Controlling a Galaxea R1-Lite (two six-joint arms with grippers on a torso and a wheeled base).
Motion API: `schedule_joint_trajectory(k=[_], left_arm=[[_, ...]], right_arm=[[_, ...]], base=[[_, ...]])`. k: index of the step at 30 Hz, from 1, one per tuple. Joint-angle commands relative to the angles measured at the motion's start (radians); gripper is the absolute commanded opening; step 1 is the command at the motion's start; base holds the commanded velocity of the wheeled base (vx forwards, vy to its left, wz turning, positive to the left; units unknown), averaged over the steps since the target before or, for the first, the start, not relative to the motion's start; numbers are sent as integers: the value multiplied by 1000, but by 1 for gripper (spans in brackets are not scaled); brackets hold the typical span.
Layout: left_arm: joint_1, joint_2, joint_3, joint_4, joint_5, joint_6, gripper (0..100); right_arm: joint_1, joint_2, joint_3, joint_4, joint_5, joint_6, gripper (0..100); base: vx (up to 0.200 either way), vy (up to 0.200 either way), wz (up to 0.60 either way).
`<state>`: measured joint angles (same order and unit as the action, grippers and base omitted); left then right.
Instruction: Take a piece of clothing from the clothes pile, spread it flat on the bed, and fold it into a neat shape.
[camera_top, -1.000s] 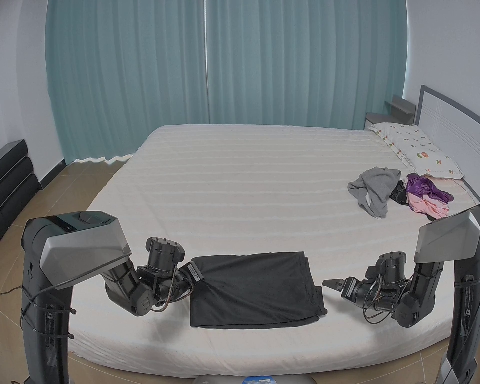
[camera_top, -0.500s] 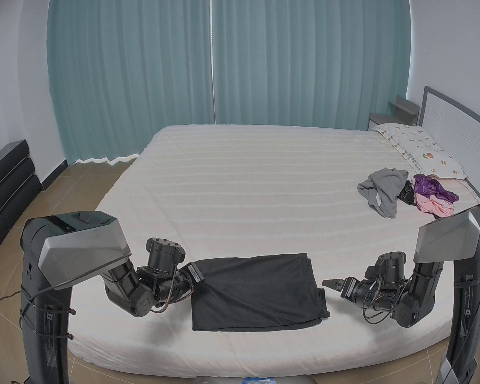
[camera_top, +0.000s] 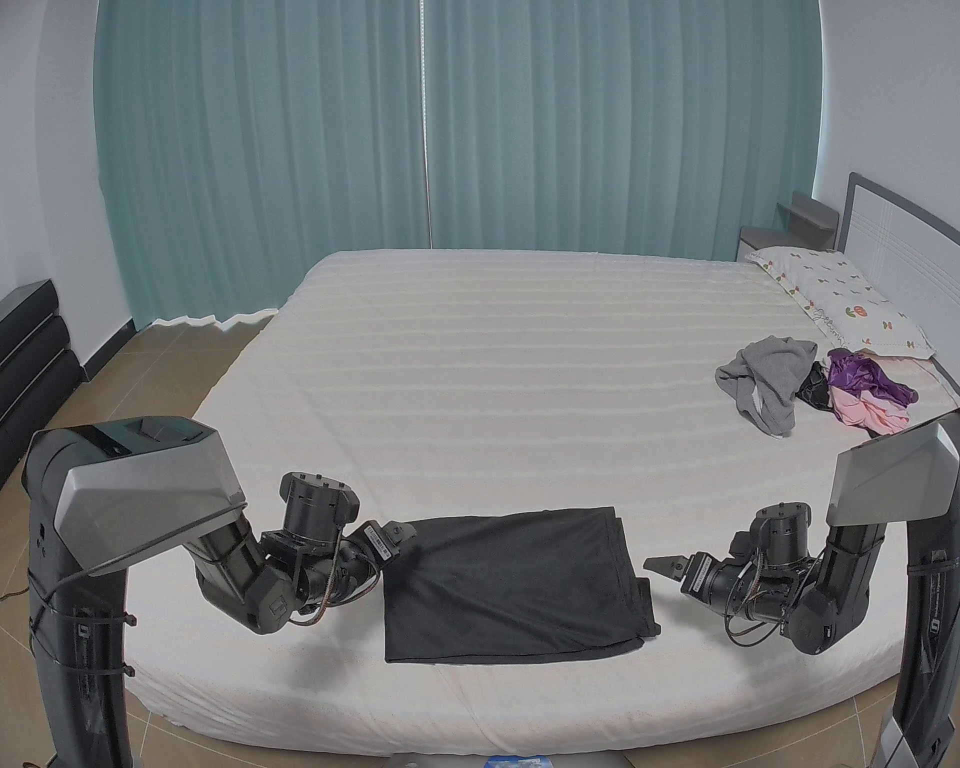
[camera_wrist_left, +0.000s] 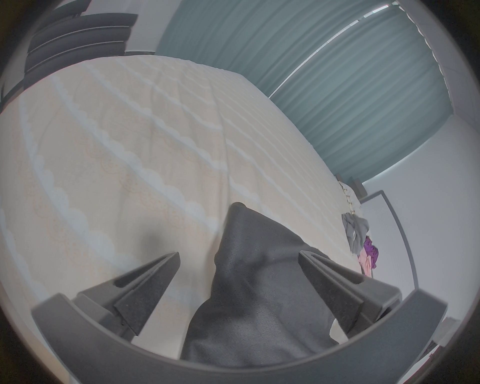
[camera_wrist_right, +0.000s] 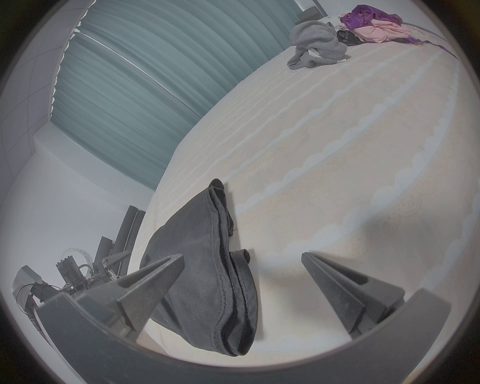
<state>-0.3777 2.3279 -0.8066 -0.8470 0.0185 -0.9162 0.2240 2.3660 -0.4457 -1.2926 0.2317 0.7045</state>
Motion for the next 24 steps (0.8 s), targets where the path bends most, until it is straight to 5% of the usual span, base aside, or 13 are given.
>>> schedule_joint_trajectory(k=[1, 9, 15, 24], left_arm=[[11, -41, 26, -4, 1, -30, 100], [46, -190, 98, -7, 8, -84, 100], [82, -324, 165, 0, 23, -82, 100], [115, -575, 248, 3, 72, -55, 100]], right_arm=[[6, 1, -1, -10, -14, 1, 100], [12, -7, 1, -68, -52, 3, 100], [-2, -63, 16, -106, -161, -2, 100], [-22, -317, 125, -96, -173, -11, 100]], base=[[0, 0, 0], [0, 0, 0], [0, 0, 0], [0, 0, 0]])
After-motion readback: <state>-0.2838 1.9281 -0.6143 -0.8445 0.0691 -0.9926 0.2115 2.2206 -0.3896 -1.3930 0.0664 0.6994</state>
